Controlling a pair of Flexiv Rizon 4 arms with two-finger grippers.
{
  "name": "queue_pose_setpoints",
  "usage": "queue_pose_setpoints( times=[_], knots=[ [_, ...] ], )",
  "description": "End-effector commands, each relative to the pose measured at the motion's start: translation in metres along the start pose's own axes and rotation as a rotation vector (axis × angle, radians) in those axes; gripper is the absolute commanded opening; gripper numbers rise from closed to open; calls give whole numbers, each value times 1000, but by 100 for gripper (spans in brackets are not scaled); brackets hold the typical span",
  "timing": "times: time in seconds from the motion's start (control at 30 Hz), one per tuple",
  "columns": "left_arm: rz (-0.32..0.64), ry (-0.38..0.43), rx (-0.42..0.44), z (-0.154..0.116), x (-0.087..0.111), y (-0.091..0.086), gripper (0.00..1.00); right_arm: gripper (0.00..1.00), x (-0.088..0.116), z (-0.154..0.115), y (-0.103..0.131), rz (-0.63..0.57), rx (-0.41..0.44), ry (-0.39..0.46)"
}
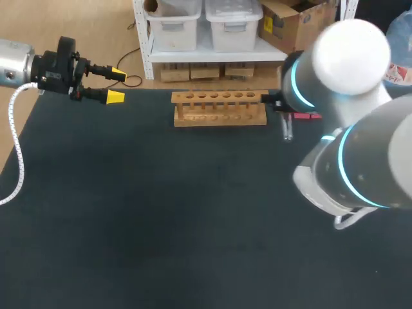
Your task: Grasp the test tube, adjust it, and insert it.
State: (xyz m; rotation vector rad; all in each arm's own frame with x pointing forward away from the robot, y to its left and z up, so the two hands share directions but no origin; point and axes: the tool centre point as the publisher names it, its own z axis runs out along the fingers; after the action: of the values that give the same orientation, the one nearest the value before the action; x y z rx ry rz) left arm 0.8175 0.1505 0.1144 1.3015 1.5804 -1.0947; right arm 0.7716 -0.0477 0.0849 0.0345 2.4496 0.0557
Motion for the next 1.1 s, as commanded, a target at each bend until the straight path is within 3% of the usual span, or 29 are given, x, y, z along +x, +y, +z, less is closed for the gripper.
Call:
queue_pose_setpoints(
  times=[0.03, 0.37, 0.7, 1.1],
  knots=[
    [2, -2, -1, 0, 1, 0, 100, 0, -7, 19, 21, 4, 37, 10],
    [2, -2, -1, 0, 1, 0, 100, 0, -17, 35, 50, -16, -12, 17],
    [2, -2, -1, 0, 1, 0, 100, 0, -7, 51, 71, -29, -60, 65],
    [2, -2, -1, 0, 1, 0, 100, 0, 0, 65, 74, -24, -85, 112]
  ],
)
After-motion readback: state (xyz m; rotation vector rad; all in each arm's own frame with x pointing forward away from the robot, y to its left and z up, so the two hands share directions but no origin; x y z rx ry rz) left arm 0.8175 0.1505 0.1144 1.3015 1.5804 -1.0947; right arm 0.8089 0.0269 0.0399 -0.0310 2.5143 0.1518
